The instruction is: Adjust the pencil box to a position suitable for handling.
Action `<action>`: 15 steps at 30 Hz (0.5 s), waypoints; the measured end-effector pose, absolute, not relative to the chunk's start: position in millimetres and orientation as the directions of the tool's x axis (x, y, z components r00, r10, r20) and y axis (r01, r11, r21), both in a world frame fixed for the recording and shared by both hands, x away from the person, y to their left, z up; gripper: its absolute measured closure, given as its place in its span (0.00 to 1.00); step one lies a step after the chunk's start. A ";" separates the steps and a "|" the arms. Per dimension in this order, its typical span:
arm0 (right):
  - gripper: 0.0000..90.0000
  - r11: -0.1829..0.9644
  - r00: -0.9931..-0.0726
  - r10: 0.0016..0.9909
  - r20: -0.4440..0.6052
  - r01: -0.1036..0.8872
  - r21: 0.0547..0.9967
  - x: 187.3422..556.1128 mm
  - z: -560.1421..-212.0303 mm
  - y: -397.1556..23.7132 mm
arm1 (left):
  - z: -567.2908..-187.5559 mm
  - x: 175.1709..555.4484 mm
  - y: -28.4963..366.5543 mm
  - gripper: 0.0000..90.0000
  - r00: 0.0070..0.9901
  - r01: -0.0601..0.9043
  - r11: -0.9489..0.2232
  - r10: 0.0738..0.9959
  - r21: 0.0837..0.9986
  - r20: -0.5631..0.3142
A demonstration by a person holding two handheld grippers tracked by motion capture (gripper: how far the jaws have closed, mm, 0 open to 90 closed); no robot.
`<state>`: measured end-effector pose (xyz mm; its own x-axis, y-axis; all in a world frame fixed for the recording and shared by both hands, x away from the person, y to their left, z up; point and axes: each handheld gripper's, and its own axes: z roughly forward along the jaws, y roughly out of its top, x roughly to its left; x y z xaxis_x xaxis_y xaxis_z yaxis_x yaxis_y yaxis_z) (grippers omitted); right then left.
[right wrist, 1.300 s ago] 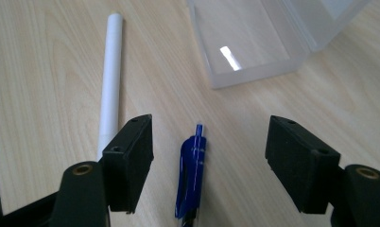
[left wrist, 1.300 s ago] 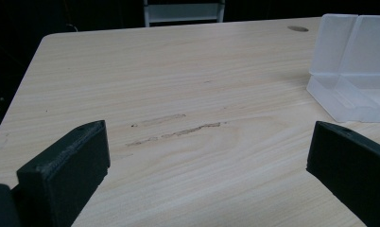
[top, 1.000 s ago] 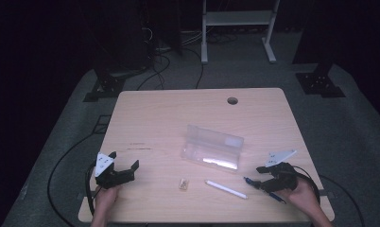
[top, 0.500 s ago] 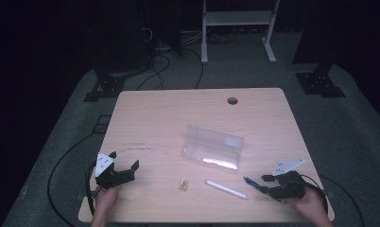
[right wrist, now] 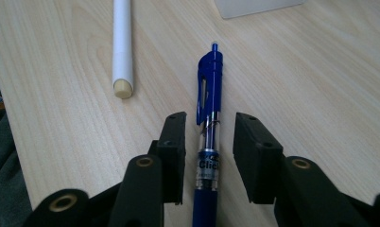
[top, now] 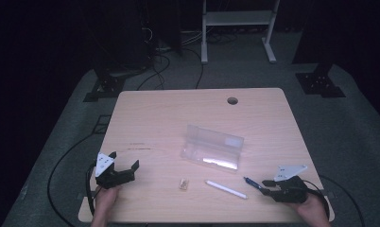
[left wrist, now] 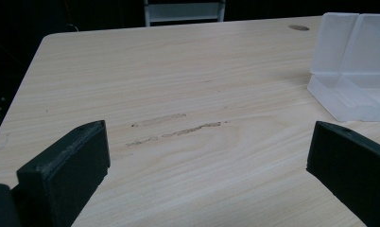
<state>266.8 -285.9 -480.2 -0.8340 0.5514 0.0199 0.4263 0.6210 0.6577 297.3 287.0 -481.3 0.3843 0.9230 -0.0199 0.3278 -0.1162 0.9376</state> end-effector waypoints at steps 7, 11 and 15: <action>0.78 0.640 -0.837 0.547 -0.009 0.411 0.649 263.7 -481.7 -284.3 | -481.3 297.4 287.1 0.00 0.384 0.328 -0.115 0.923 0.938 -0.021; 0.81 0.646 -0.838 0.545 -0.024 0.401 0.650 262.1 -482.1 -285.3 | -481.3 297.4 287.1 0.00 0.384 0.328 -0.115 0.923 0.938 -0.021; 0.83 0.649 -0.837 0.547 -0.031 0.400 0.647 260.8 -483.4 -286.1 | -481.3 297.4 287.1 0.00 0.384 0.328 -0.115 0.923 0.938 -0.021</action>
